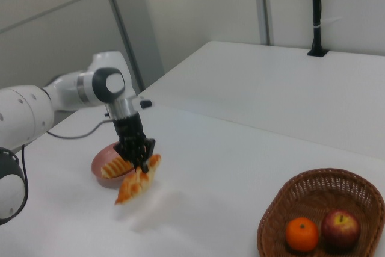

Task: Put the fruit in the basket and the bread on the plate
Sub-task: 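Carry the braided bread onto the pink plate and release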

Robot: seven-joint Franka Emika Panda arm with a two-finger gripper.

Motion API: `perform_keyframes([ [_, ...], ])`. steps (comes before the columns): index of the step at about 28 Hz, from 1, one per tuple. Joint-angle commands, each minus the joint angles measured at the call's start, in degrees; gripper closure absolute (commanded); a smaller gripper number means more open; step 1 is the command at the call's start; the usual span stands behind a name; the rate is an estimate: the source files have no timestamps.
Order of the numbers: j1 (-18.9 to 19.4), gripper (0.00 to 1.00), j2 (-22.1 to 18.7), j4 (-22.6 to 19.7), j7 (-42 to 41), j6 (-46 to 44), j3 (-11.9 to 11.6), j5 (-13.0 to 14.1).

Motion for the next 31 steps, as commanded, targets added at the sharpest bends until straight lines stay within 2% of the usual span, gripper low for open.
perform_keyframes([
  [1, 1.32, 1.00, -1.54, 1.75, 2.91, 4.54, 0.04, 3.10],
  [5, 1.76, 1.00, -1.55, 1.48, 6.51, 12.53, 2.15, 3.37],
  [6, 2.11, 1.00, -1.28, 1.22, 8.43, 17.25, 2.77, 3.11],
  [10, 4.04, 1.00, -0.93, 0.87, 10.30, 24.31, 2.77, 3.20],
  [11, 5.61, 1.00, -0.84, 0.69, 10.91, 26.07, 2.77, 3.02],
  [20, 11.34, 1.00, 1.44, -0.10, 11.79, 29.51, 2.77, 2.76],
  [30, 11.61, 1.00, 4.25, -2.65, 11.79, 35.49, 2.33, 0.38],
  [31, 11.61, 0.89, 4.43, -2.65, 11.79, 35.49, 2.16, -0.23],
])
